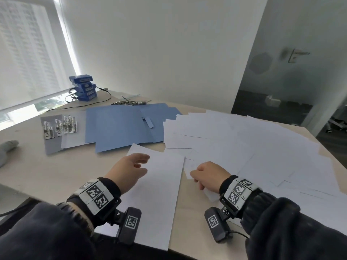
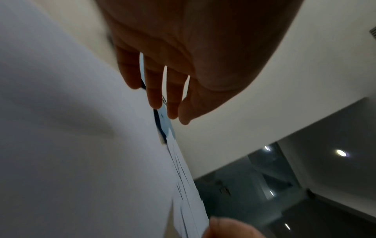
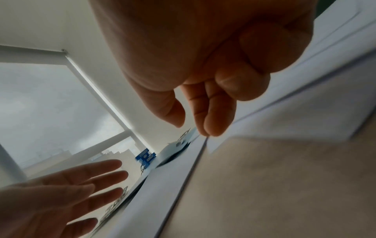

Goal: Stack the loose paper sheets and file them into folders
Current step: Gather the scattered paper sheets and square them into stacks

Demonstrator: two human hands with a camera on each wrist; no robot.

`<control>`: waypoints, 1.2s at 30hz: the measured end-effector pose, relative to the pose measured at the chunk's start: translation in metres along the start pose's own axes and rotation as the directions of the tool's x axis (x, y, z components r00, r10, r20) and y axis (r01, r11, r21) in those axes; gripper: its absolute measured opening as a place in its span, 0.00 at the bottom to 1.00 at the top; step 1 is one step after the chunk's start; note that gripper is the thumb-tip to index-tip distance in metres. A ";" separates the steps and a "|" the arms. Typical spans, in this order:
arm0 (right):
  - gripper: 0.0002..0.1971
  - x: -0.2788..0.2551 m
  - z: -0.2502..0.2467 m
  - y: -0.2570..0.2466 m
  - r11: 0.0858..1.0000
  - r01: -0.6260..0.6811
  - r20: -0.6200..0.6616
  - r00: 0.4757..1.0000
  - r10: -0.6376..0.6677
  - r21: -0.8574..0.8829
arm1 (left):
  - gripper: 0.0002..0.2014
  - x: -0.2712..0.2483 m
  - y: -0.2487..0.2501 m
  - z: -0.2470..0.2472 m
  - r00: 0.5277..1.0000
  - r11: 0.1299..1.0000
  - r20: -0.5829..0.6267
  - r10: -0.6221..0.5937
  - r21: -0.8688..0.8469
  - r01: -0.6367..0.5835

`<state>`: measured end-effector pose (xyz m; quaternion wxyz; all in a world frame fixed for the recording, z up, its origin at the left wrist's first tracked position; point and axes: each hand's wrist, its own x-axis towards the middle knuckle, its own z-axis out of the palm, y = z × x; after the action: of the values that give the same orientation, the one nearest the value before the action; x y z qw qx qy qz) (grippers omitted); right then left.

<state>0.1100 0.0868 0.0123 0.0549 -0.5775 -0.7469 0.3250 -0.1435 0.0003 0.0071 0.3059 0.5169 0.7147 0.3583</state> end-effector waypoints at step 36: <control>0.23 -0.130 -0.120 0.264 0.308 -0.130 -0.161 0.632 0.758 0.942 | 0.61 -0.008 0.143 0.271 0.727 0.665 0.686 0.042 0.523 -0.532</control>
<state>0.4258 0.0532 -0.0008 0.4684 -0.7264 -0.2045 0.4595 0.1524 0.0754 -0.0243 0.2424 0.7924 0.5540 -0.0796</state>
